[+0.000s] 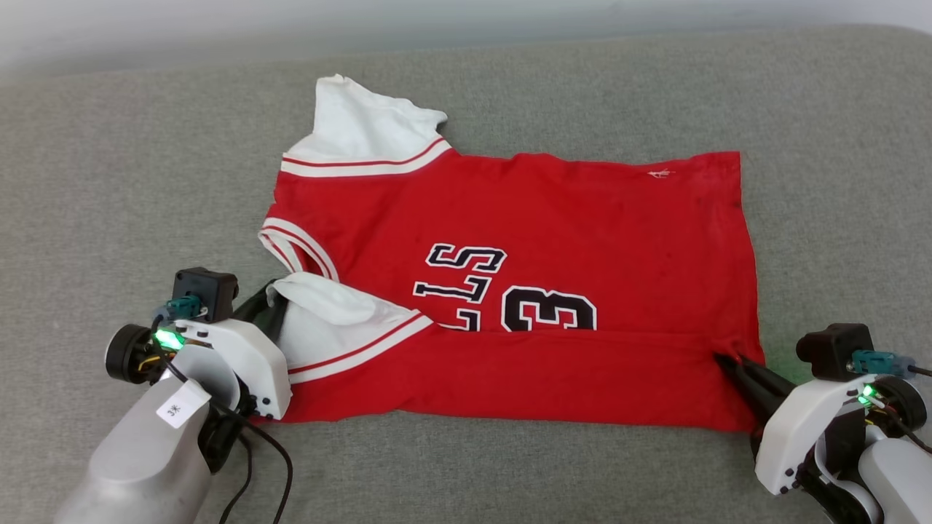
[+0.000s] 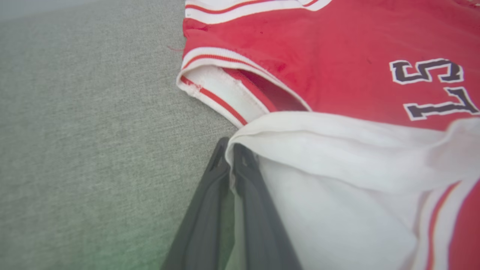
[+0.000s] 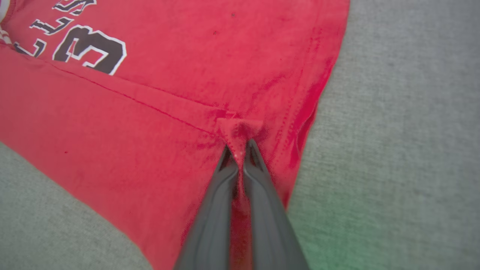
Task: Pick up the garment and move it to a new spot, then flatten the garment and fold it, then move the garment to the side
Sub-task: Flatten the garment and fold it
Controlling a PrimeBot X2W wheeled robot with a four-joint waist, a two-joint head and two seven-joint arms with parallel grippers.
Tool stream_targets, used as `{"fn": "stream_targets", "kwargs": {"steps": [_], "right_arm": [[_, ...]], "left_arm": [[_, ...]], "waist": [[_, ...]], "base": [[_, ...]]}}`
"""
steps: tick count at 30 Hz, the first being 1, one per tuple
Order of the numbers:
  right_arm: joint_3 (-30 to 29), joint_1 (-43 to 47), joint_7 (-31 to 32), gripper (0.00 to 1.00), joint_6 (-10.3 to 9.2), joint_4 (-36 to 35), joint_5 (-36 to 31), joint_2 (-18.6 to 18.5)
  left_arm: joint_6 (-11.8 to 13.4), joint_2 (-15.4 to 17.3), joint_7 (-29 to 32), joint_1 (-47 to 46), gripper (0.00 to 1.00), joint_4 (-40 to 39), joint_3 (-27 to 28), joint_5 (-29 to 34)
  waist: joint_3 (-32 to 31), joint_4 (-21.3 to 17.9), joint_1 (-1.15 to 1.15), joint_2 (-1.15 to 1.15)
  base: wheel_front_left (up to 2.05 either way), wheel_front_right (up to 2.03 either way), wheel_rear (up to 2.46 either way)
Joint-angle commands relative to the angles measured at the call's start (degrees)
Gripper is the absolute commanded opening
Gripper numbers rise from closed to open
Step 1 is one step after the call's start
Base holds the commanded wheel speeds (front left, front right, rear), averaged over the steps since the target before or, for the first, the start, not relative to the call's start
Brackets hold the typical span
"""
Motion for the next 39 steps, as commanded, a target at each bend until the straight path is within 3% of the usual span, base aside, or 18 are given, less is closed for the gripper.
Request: {"fn": "stream_targets", "kwargs": {"steps": [1,7,14,28,34,39], "right_arm": [[-0.03,0.28,-0.52,1.00,-0.10,0.57,0.37,0.32],[-1.78,2.76,-2.84,1.00,-0.10,-2.50,-0.58,-1.35],[-4.17,6.20,-1.75,1.00,-0.08,-7.18,-2.73,-2.14],[-8.06,9.34,2.13,1.00,-0.08,-12.57,-5.17,-0.30],[-8.00,8.92,3.39,1.00,-0.08,-13.22,-5.32,0.03],[-7.74,8.03,3.75,1.00,-0.08,-13.25,-5.38,0.27]], "left_arm": [[-0.26,-0.42,-0.31,-0.12,1.00,0.97,-0.54,-0.28],[-0.34,0.83,-2.18,-2.30,1.00,0.58,-1.70,-0.83],[-0.37,4.64,3.89,-4.72,1.00,-6.21,-4.33,-2.94],[-0.39,11.54,35.90,-8.83,1.00,-17.96,-9.92,-15.95],[-0.39,12.61,45.00,-7.86,1.00,-18.98,-12.64,-19.45],[-0.39,13.23,48.71,-6.64,1.00,-18.68,-14.67,-20.92]], "waist": [[-0.92,0.49,-0.01,0.00],[-4.34,1.77,-0.01,0.00],[-7.58,2.87,-0.01,0.00],[-9.25,3.79,-0.01,0.00],[-8.43,3.23,-0.01,0.00],[-7.47,2.59,-0.01,0.00]], "base": [[0.00,0.00,0.00],[0.00,0.00,0.00],[0.00,0.00,0.00],[0.00,0.00,0.00],[0.00,0.00,0.00],[0.00,0.00,0.00]]}}
